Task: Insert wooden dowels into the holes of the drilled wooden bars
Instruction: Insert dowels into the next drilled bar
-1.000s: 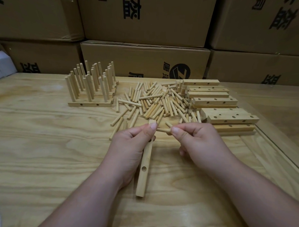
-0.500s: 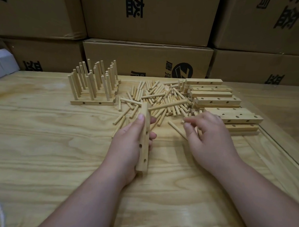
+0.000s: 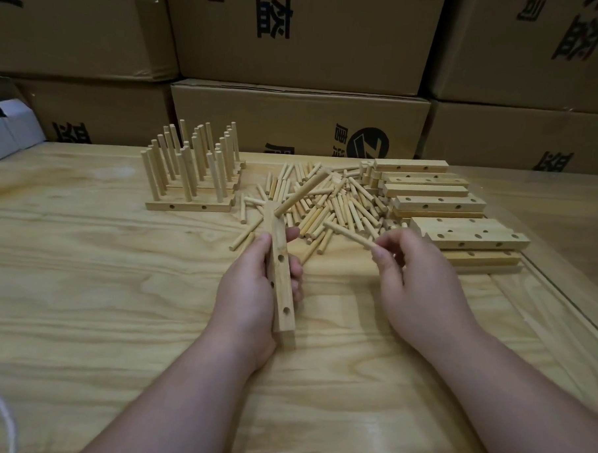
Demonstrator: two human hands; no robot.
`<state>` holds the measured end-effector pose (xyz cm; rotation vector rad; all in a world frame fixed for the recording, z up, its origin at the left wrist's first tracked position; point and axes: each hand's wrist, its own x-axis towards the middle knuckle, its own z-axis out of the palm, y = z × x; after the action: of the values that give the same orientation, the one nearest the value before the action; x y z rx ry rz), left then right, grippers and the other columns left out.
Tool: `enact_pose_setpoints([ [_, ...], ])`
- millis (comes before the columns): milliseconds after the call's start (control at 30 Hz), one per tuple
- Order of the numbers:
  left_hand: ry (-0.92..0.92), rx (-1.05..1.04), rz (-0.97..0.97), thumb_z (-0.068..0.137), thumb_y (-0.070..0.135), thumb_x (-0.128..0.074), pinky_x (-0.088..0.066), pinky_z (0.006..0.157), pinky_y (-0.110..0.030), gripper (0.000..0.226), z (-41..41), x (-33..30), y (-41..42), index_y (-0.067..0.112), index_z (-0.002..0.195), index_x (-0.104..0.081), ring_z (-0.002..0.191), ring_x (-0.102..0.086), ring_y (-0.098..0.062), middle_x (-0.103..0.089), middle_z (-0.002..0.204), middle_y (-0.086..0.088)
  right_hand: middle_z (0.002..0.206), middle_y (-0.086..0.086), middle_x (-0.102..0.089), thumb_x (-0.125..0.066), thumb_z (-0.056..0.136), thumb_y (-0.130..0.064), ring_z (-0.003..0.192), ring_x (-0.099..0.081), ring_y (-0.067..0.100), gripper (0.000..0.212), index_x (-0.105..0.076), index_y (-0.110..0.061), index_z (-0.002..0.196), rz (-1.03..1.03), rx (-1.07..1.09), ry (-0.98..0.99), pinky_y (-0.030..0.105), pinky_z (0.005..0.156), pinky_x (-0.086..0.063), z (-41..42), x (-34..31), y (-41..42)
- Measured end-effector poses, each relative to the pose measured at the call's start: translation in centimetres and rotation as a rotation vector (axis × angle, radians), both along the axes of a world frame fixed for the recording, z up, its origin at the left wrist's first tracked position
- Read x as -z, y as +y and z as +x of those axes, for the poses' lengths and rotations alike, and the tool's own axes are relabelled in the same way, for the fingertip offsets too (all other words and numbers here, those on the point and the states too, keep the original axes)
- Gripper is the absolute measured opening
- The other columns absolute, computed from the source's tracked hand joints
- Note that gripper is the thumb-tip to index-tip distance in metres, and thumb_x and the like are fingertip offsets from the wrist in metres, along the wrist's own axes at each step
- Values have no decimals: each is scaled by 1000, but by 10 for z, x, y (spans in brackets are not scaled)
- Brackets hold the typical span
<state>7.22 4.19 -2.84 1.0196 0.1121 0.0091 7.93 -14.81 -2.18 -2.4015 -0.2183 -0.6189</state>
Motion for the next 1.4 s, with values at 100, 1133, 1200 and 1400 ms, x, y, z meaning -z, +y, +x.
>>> enact_pose_setpoints([
  [100,-5,15,-46,105,36,-40,-36,51,-29,41,2,1,1,16,104,-76,53,-43,-14,-53,69,-4,85,-16,-60,-57,99,-22,81,-54,2,8,-59,-30,100,64,-188,-18,10,64,-37,-7,0,5],
  [1133,-107,-7,188,102,38,-57,-41,51,-25,26,0,3,-2,26,108,-78,57,-46,-11,-49,69,5,74,-7,-59,-66,92,-25,72,-54,9,17,-79,-14,98,52,-347,-241,20,65,-41,-14,-8,7],
  [1200,-107,-10,174,102,37,-56,-40,50,-25,27,0,3,-2,24,107,-79,56,-45,-11,-48,68,5,72,-5,-58,-66,92,-25,70,-53,10,18,-78,-13,97,44,-350,-247,19,64,-40,-15,-9,9],
  [1400,-107,-25,196,102,37,-55,-39,51,-26,28,-2,3,-3,22,109,-78,56,-43,-12,-46,66,4,71,-12,-54,-65,93,-25,70,-51,5,18,-78,-13,96,23,-340,-241,15,66,-36,-17,-10,9],
])
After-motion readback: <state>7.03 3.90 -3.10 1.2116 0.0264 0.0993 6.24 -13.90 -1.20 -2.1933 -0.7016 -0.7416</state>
